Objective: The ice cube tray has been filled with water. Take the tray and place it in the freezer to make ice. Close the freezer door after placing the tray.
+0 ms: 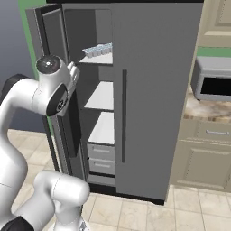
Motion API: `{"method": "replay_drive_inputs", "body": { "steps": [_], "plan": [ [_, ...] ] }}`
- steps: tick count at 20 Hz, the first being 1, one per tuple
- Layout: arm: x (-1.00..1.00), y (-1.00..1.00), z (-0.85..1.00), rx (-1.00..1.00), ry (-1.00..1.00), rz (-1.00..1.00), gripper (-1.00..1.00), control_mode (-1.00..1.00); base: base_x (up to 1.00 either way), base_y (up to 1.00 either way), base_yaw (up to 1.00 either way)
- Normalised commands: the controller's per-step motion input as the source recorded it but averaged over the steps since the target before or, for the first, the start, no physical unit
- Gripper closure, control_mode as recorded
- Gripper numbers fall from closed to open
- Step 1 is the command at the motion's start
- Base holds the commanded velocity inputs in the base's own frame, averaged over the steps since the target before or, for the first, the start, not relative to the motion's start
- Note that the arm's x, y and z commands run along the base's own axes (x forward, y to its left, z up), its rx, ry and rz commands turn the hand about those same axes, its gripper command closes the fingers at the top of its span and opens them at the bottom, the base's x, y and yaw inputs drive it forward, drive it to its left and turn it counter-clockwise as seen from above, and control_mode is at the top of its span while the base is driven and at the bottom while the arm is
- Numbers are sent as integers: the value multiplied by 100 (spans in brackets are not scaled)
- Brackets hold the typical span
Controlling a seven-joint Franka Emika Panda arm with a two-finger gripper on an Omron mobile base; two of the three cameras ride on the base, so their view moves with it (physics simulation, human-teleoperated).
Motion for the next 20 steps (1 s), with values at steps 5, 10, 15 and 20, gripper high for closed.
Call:
{"method": "replay_drive_inputs", "body": {
  "steps": [5,10,15,20],
  "plan": [
    [21,9,0,-2,0,1,-100,-100,0,0,0],
    [0,25,0,-13,-3,0,-100,-100,0,0,0],
    [0,42,0,-17,-6,0,-100,-100,0,0,0],
    [-3,60,-1,-20,-8,-5,-100,-100,0,0,0]
  ]
}}
